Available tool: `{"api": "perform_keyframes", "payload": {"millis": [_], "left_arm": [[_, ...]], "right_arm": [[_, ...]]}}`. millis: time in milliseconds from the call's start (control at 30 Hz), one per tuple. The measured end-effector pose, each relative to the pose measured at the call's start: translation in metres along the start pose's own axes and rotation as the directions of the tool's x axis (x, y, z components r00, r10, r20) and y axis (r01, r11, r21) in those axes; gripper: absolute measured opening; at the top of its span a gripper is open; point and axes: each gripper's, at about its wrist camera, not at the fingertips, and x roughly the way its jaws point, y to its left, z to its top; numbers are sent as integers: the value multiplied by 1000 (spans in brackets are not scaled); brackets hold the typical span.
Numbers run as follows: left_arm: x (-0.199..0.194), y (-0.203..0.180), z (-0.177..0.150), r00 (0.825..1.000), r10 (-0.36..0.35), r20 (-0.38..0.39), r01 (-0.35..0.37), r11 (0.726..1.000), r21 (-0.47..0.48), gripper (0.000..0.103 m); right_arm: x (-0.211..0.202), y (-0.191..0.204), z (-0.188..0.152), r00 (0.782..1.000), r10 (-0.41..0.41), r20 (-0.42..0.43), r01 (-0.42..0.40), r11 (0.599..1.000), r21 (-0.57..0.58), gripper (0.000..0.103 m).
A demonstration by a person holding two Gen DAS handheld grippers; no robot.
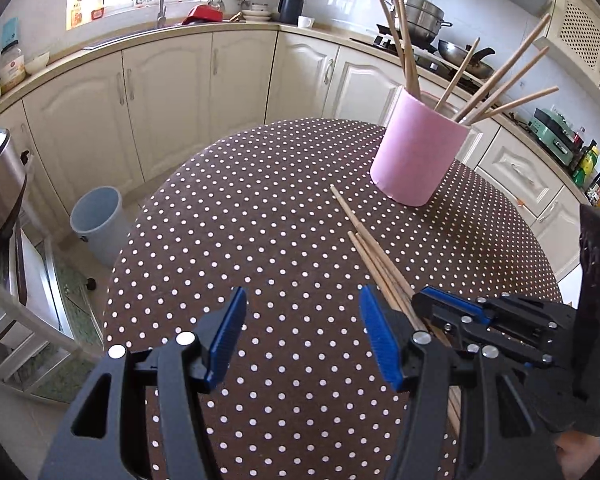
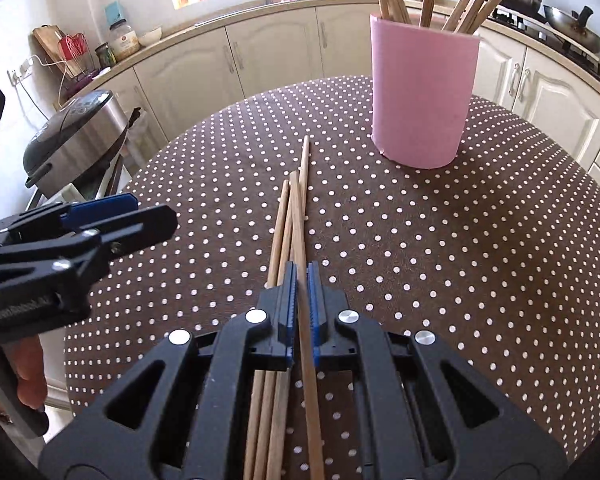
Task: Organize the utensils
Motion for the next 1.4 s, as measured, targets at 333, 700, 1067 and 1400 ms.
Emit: {"api": "perform_keyframes", "payload": {"millis": [333, 700, 1067, 1400], "left_arm": [[31, -19, 6, 998, -8, -62, 10, 999, 31, 58], [57, -48, 11, 994, 73, -79, -64, 993, 103, 59], [63, -58, 15, 994, 65, -84, -57, 994, 96, 59], [69, -59, 17, 992, 73, -105, -62, 993, 104, 66]], "right_arm": [[10, -12, 5, 999, -40, -15, 40, 999, -13, 7], [-2, -42, -3, 1000, 11, -7, -11, 1000, 20, 7], [-10, -53, -4, 1000, 23, 0, -23, 999, 42, 7], [-19, -65, -11, 1000, 23, 0, -23, 998, 55, 7]]}}
